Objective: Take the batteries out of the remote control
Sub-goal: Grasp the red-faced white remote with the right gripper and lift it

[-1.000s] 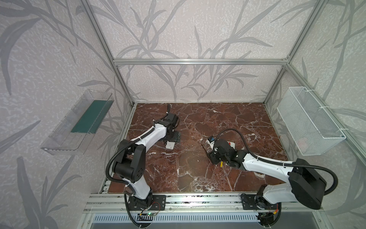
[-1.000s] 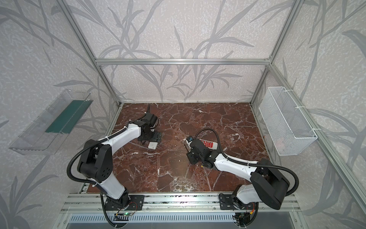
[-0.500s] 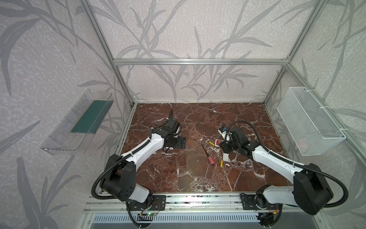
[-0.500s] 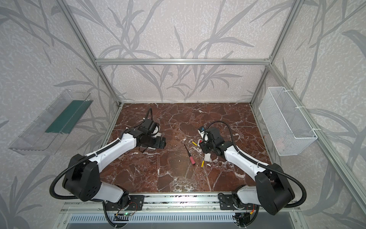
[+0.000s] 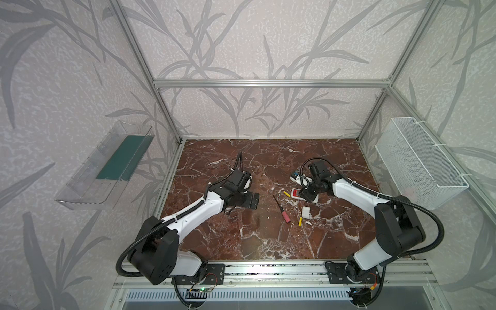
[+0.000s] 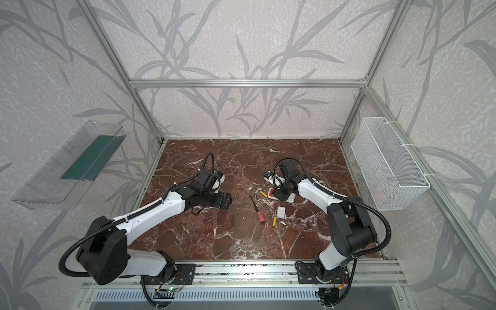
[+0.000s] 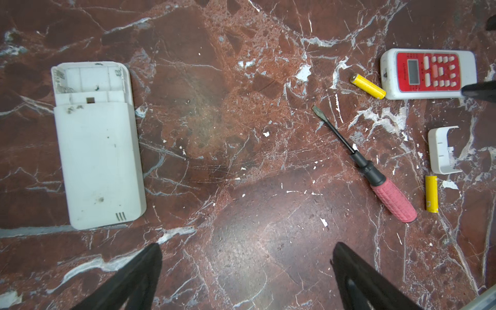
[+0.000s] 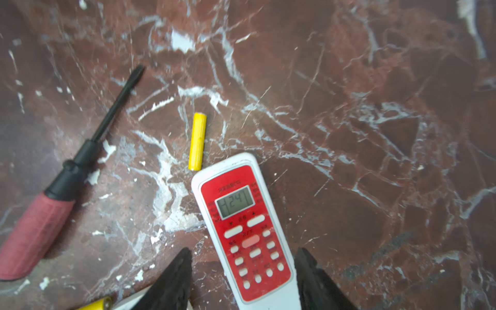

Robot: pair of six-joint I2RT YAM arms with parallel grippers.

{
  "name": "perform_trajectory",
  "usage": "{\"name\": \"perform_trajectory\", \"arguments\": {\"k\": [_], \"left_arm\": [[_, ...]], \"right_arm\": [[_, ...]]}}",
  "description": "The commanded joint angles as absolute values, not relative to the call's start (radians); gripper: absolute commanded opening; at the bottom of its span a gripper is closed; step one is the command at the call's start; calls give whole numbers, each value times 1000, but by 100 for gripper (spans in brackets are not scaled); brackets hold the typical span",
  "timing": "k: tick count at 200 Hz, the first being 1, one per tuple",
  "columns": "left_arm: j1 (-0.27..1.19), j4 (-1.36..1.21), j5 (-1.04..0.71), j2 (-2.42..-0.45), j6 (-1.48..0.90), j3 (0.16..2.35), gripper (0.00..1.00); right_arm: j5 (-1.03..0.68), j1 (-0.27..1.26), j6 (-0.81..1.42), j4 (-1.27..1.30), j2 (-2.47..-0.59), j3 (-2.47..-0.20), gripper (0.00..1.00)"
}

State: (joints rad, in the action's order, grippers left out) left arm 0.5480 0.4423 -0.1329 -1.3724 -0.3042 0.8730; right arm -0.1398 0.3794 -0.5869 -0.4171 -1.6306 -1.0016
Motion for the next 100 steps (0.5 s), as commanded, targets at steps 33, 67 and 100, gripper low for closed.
{"name": "perform_trajectory", "arguments": {"k": [33, 67, 100], "left_arm": [[549, 383, -69, -1328, -310, 831, 99], [549, 416, -31, -1319, -303, 831, 99], [549, 411, -23, -1302, -289, 821, 99]], "right_arm": [[-108, 359, -712, -508, -1741, -1052, 61], [-98, 356, -724, -488, -1772, -1058, 61], [-88, 354, -745, -513, -1821, -1086, 61]]}}
